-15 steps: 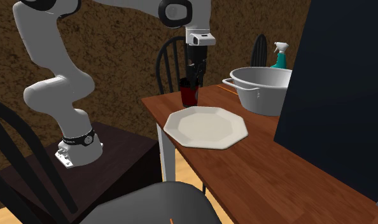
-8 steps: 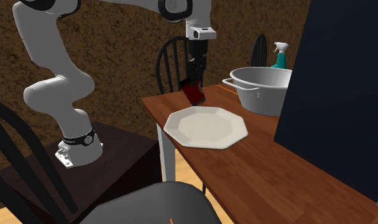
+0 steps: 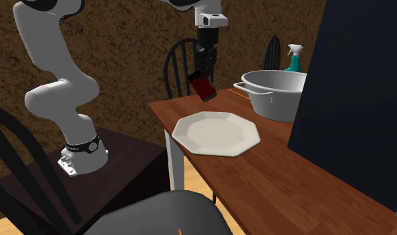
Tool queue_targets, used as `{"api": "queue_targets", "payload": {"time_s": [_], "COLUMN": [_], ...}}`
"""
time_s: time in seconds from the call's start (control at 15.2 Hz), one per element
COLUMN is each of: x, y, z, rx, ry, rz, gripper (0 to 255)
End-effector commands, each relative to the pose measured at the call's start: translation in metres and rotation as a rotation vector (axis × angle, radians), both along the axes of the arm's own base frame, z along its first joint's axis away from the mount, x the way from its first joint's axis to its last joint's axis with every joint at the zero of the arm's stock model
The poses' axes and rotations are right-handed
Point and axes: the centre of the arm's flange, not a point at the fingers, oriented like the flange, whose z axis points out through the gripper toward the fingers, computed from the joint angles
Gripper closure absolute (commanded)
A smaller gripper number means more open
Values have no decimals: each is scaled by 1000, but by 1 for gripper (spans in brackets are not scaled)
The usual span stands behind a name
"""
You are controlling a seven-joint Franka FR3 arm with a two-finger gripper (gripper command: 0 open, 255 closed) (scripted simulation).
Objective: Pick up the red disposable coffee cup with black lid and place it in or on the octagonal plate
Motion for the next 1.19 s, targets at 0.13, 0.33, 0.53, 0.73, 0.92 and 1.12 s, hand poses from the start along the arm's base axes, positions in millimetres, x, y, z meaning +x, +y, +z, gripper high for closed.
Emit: {"api": "queue_targets", "payload": {"time_s": [0.13, 0.33, 0.53, 0.73, 0.92, 1.12], "x": [0, 17, 43, 69, 95, 126], "y": [-1, -20, -49, -79, -108, -144], "z": [21, 26, 33, 40, 46, 55], "rx": [0, 0, 0, 0, 0, 0], "ry": [0, 0, 0, 0, 0, 0], "rz": [0, 0, 0, 0, 0, 0], "gripper": [255, 255, 255, 255, 255, 255]}}
